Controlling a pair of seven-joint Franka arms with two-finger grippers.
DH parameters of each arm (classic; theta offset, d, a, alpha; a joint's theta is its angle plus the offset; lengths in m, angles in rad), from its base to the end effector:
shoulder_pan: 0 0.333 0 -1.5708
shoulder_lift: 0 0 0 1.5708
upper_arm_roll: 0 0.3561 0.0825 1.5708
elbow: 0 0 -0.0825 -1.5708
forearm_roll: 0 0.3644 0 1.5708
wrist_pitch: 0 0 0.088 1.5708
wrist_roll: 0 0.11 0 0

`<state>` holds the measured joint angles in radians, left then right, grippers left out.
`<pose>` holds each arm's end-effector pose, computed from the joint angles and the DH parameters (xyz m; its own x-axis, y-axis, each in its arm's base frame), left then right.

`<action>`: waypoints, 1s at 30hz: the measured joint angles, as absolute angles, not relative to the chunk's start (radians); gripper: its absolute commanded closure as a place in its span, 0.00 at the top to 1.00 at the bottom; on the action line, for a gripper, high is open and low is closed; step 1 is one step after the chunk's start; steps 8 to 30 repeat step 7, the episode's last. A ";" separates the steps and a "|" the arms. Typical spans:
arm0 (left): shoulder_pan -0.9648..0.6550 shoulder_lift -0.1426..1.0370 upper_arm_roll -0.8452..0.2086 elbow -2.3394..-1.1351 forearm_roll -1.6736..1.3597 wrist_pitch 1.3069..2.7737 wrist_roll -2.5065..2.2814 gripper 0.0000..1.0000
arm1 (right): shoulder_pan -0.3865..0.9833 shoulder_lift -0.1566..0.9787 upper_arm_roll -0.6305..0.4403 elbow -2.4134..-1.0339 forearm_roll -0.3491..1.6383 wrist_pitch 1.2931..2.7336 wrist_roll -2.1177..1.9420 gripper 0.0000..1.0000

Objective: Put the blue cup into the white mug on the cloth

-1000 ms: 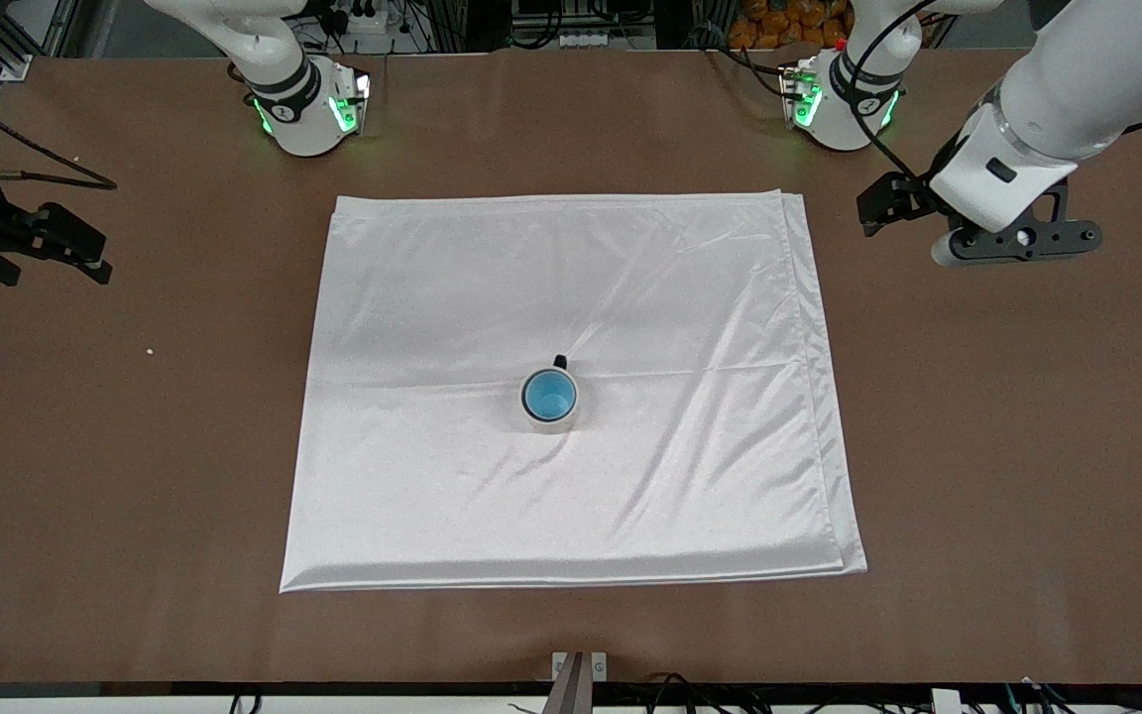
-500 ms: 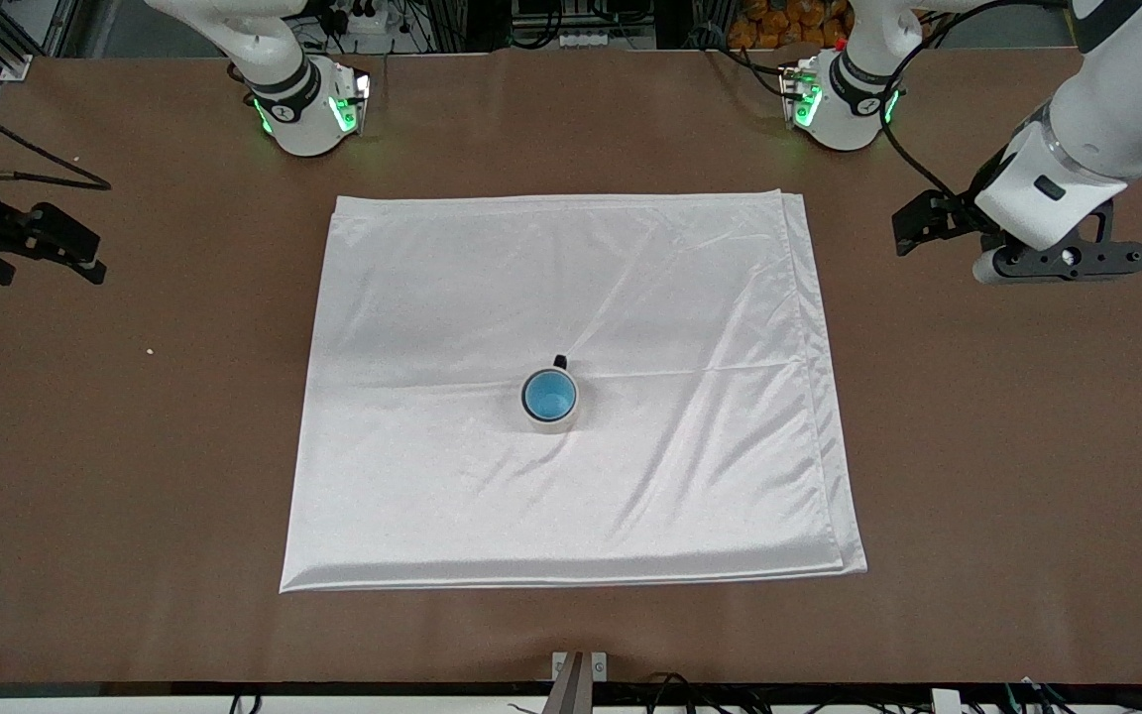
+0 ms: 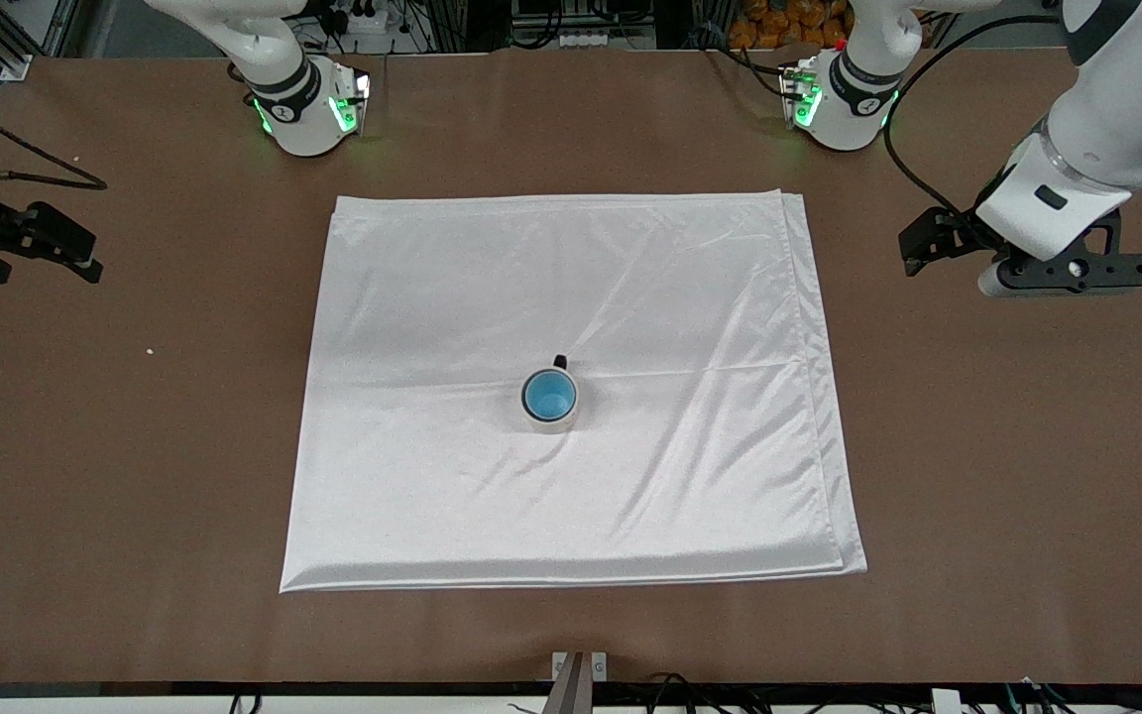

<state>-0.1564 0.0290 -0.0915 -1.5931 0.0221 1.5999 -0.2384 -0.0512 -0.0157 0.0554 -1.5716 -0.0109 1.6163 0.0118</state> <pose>0.5305 -0.1310 0.6384 0.9998 -0.0102 -0.0169 -0.0106 -0.9997 -0.0241 0.5345 0.0014 0.6738 0.9981 -0.0071 0.0605 -0.0077 -0.9999 0.0110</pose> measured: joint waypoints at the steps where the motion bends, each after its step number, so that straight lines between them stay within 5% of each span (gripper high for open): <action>1: -0.156 0.029 -0.092 -1.593 0.022 1.601 -0.238 1.00 | -0.052 -0.016 0.055 -1.572 -0.011 1.616 0.012 1.00; 30: -0.156 0.030 -0.092 -1.593 0.023 1.603 -0.238 1.00 | -0.055 -0.016 0.055 -1.572 -0.011 1.614 0.012 1.00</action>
